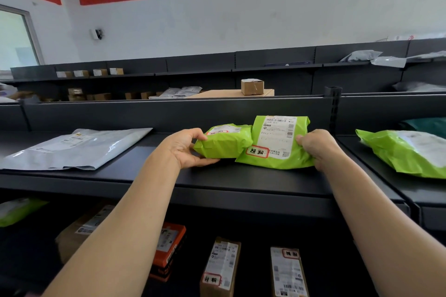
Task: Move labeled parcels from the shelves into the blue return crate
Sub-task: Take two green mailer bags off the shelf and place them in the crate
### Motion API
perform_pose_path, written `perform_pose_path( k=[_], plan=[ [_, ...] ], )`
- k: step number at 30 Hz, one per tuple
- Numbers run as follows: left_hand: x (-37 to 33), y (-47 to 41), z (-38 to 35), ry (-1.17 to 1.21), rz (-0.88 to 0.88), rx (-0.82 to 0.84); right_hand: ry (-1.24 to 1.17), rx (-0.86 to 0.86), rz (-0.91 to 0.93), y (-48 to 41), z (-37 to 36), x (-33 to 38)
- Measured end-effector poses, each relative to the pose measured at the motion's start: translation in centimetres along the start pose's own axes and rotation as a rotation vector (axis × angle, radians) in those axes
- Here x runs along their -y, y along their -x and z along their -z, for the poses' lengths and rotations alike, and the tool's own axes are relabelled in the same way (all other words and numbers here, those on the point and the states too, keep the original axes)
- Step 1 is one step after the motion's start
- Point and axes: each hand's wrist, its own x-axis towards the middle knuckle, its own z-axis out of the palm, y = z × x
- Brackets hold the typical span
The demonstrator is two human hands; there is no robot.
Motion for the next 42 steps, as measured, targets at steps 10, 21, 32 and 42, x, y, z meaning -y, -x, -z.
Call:
perform_pose_path(
  k=[10, 21, 32, 42],
  plan=[
    [1.0, 1.8, 0.9, 0.072, -0.080, 0.086, -0.095, -0.046, 0.070, 0.8, 1.7, 0.5],
    [3.3, 5.3, -1.0, 0.159, -0.228, 0.279, -0.348, -0.197, 0.221, 3.7, 4.7, -0.4],
    [6.8, 5.3, -8.3, 0.122, -0.184, 0.645, -0.411, -0.513, 0.284, 9.6, 13.9, -2.4],
    [12.5, 8.7, -16.5, 0.090, 0.061, 1.084, -0.377, -0.989, 0.313, 19.9, 23.7, -5.9]
  ],
)
